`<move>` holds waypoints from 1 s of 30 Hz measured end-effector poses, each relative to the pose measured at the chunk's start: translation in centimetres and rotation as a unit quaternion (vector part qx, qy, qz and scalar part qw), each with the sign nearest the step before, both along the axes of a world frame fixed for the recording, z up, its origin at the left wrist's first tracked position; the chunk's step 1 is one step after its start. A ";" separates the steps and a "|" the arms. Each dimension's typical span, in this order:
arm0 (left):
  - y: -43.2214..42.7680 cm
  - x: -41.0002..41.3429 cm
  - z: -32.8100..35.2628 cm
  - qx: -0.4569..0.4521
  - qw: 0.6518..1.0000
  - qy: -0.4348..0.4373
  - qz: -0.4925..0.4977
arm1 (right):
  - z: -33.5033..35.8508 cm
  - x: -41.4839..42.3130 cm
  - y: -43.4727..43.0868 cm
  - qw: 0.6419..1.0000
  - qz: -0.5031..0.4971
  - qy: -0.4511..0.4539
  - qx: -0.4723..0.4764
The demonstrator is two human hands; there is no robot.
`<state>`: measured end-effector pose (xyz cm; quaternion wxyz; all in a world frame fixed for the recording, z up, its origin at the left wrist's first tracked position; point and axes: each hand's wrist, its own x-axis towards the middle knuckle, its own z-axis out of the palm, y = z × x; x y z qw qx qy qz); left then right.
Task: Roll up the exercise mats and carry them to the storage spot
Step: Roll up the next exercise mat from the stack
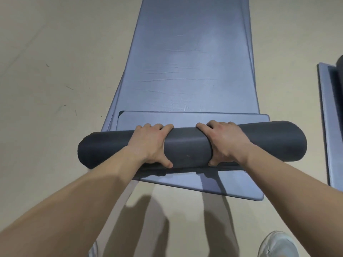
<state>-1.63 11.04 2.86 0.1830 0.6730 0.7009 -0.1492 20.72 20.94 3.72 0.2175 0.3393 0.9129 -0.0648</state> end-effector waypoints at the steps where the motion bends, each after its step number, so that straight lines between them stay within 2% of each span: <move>1: -1.3 0.4 0.0 -0.022 1.000 -0.012 0.000 | 0.2 0.4 -0.8 1.000 0.003 -0.010 -0.023; 4: -3.4 0.6 0.1 -0.064 0.997 -0.047 0.010 | 0.4 1.3 -3.3 0.999 -0.005 -0.003 -0.043; 9: -1.1 -0.7 0.3 -0.122 0.986 -0.102 0.053 | -1.1 2.6 -8.6 0.996 -0.057 0.046 0.059; 11: -1.1 -0.8 0.7 -0.082 0.992 -0.081 0.044 | -2.1 3.1 -8.7 0.996 -0.044 0.037 0.063; 14: -3.7 -0.5 0.8 0.054 0.998 -0.023 0.018 | -1.8 1.8 -4.9 0.998 -0.041 0.035 0.043; 17: -4.2 -0.7 -0.4 0.035 0.999 0.030 0.001 | -0.5 -0.9 -0.5 1.000 -0.025 0.015 0.000; 19: -1.9 -1.4 -0.8 0.031 0.999 0.030 0.016 | -0.2 -1.0 0.3 0.999 -0.031 0.015 0.006; 22: 0.2 -2.0 -0.4 0.015 1.000 0.024 -0.001 | -1.4 1.5 -1.7 0.991 -0.086 0.073 0.078; 25: -0.5 -1.1 -0.3 0.027 0.998 0.053 -0.003 | -3.7 3.5 -4.8 0.974 -0.107 0.124 0.158; 27: -1.3 0.6 -0.1 0.024 0.997 0.064 0.022 | -3.8 3.9 -4.5 0.979 -0.080 0.088 0.163; 30: -2.7 4.7 0.0 0.010 0.994 0.026 0.107 | -2.0 5.2 -2.3 0.984 -0.044 0.019 0.170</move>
